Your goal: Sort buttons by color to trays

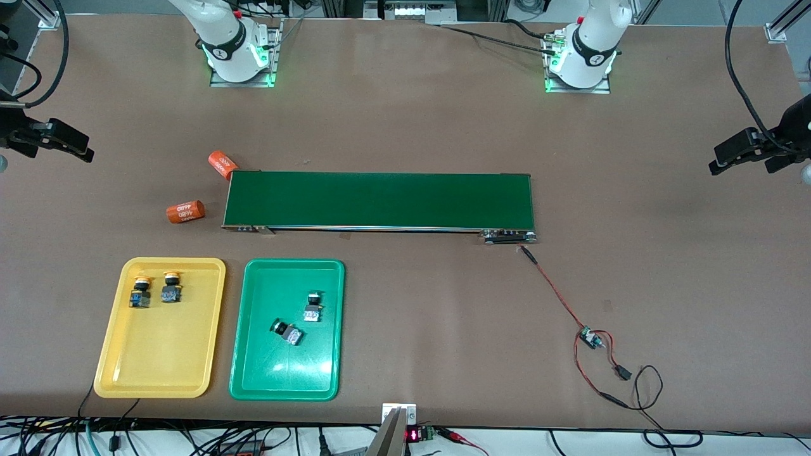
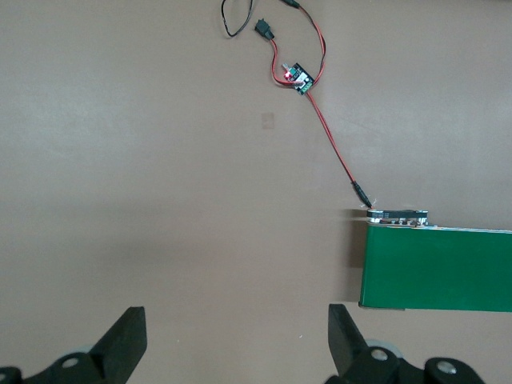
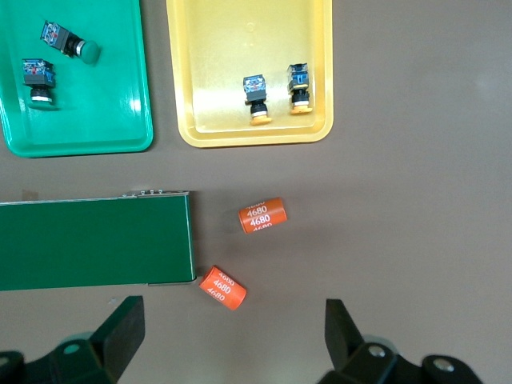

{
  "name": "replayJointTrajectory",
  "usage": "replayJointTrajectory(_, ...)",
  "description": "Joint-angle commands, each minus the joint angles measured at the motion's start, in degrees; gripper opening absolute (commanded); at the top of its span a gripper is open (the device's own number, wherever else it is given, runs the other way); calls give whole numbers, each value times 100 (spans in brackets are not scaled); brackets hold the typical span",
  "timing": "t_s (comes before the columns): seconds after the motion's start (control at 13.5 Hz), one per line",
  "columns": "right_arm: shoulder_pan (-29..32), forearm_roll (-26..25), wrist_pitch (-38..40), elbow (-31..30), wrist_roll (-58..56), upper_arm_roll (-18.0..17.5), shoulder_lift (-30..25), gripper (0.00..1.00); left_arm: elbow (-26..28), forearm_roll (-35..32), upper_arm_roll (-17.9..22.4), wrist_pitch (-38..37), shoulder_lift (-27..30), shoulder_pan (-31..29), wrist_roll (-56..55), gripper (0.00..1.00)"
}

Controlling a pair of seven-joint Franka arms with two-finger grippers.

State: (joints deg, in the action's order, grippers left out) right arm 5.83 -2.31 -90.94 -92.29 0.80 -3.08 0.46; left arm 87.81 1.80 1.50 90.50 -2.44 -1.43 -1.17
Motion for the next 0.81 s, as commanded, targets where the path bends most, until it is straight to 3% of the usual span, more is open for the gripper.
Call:
replayJointTrajectory(0.0,-3,90,121,62,-97,0,-2,100,-54,-22,-9,-112,59,-24,3,100)
replayJointTrajectory(0.74,-205,99,121,115,-9,0,24,100,-54,-13,-9,-156,112,-32,99,100)
